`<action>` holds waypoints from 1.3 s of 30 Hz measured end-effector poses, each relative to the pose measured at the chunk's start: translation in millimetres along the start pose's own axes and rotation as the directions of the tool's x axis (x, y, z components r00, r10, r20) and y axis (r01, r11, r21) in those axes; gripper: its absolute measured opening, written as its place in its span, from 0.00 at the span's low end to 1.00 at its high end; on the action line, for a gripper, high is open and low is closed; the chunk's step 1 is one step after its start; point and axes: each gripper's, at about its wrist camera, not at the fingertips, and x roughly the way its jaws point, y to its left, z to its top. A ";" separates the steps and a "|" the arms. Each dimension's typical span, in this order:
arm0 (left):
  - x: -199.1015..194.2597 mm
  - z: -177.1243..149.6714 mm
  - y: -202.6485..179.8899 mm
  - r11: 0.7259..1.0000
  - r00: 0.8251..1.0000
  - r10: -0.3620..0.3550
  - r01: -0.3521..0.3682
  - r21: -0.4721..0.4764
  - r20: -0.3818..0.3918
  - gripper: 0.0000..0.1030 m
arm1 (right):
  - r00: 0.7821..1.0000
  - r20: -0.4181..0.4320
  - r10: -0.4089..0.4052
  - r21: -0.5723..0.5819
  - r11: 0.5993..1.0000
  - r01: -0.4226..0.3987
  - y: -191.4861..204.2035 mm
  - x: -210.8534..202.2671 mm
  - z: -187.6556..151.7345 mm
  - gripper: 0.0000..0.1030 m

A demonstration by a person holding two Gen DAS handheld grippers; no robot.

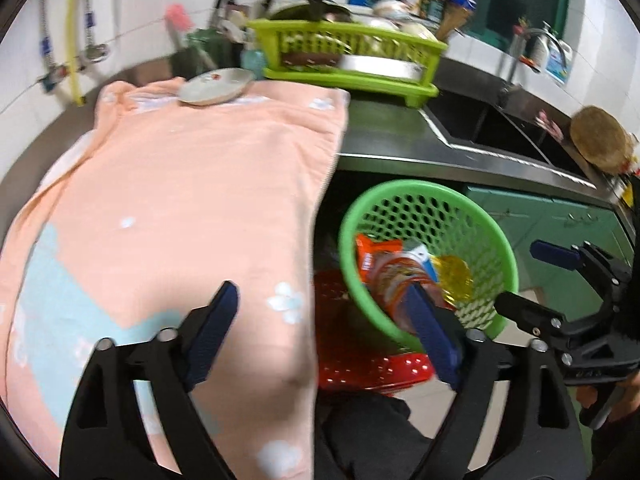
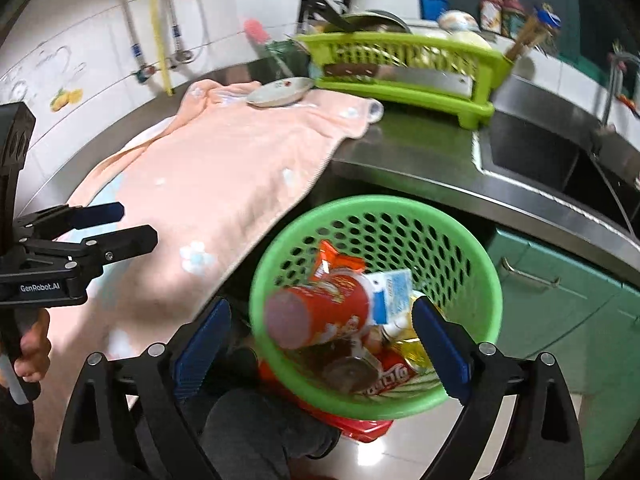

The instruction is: Collect trash

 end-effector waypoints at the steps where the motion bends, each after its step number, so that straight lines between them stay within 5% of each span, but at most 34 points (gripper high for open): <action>1: -4.4 -1.6 4.3 1.000 1.000 0.014 -0.014 -0.008 0.010 0.89 | 1.000 0.005 0.005 -0.005 1.000 -0.005 5.3 -1.0 0.7 0.87; 16: -74.7 -19.3 67.1 0.967 0.960 0.230 -0.208 -0.147 0.158 0.95 | 0.992 0.121 0.025 -0.034 0.999 -0.021 73.7 -18.6 20.2 0.90; 31: -93.1 -23.5 66.3 0.933 0.915 0.344 -0.308 -0.185 0.213 0.95 | 0.979 0.202 -0.016 0.028 1.000 0.010 76.6 -37.8 23.9 0.91; 39: -98.3 -25.4 62.0 0.930 0.909 0.350 -0.310 -0.195 0.227 0.95 | 0.977 0.210 -0.040 0.061 0.998 0.028 71.3 -38.6 19.4 0.91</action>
